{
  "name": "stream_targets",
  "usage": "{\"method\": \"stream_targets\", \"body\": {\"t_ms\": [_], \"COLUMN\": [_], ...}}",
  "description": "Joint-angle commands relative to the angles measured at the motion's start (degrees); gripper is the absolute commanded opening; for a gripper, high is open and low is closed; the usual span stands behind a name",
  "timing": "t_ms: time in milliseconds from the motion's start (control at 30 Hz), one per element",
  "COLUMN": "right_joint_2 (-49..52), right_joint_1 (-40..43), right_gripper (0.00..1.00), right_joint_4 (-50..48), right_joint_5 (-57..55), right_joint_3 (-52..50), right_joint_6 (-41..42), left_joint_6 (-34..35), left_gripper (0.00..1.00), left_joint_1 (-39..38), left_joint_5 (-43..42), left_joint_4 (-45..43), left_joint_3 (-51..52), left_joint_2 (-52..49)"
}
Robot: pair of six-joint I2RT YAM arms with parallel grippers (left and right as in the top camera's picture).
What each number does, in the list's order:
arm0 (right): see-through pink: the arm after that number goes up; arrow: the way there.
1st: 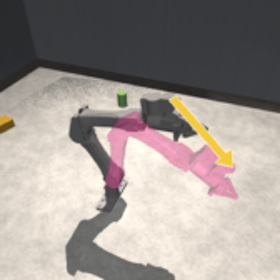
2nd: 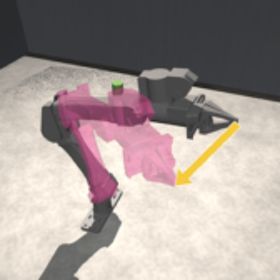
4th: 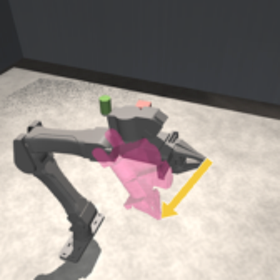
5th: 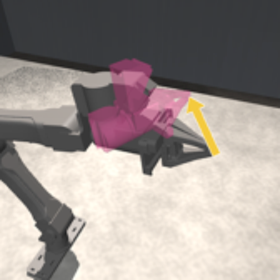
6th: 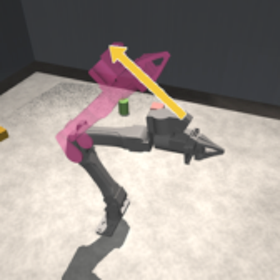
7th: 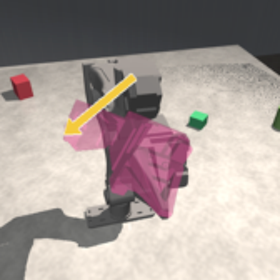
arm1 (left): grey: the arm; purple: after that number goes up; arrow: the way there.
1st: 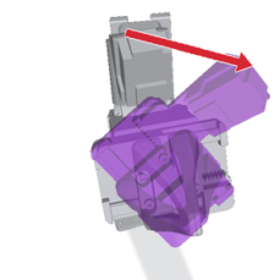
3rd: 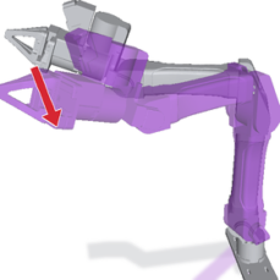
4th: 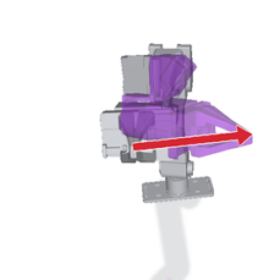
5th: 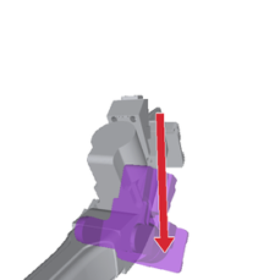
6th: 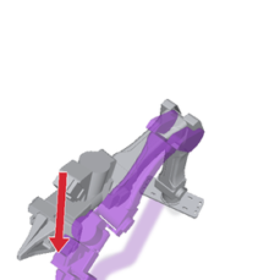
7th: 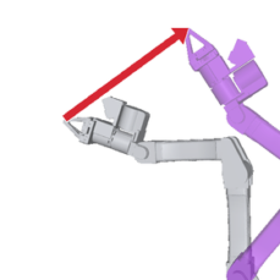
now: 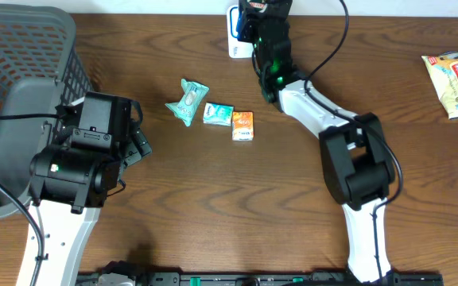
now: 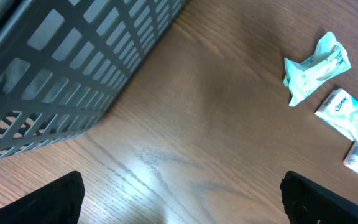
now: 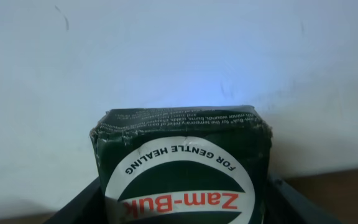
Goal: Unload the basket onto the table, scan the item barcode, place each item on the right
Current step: 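Hold the Zam-Buk tin in front of the scanner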
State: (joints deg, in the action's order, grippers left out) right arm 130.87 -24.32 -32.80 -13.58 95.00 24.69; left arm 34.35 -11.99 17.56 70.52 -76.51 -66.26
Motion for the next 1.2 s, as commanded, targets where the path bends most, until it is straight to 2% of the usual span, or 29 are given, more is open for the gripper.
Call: {"method": "stream_targets", "body": {"t_ms": [0, 300, 667, 867, 1167], "right_joint_2": [3.9, 14.4, 16.3, 12.5, -0.8], "right_joint_1": [-0.1, 0.0, -1.0, -1.0, 3.1], "right_gripper": [0.38, 0.37, 0.38, 0.35, 0.34], "right_joint_4": [-3.7, 1.0, 3.3, 6.7, 28.5], "right_joint_5": [-1.4, -5.3, -5.4, -12.9, -17.7], "right_joint_3": [2.7, 14.9, 18.6, 18.6, 18.6], "right_joint_6": [-8.0, -9.5, -10.5, -11.7, -11.5], "left_joint_6": [0.3, 0.3, 0.3, 0.3, 0.3], "left_gripper": [1.00, 1.00, 1.00, 1.00, 1.00], "left_joint_1": [0.3, 0.3, 0.3, 0.3, 0.3], "left_joint_5": [1.1, 1.1, 1.1, 1.1, 1.1], "left_joint_4": [0.2, 0.2, 0.2, 0.2, 0.2], "left_joint_3": [-0.1, -0.1, -0.1, -0.1, -0.1], "left_joint_2": [0.1, 0.1, 0.1, 0.1, 0.1]}}
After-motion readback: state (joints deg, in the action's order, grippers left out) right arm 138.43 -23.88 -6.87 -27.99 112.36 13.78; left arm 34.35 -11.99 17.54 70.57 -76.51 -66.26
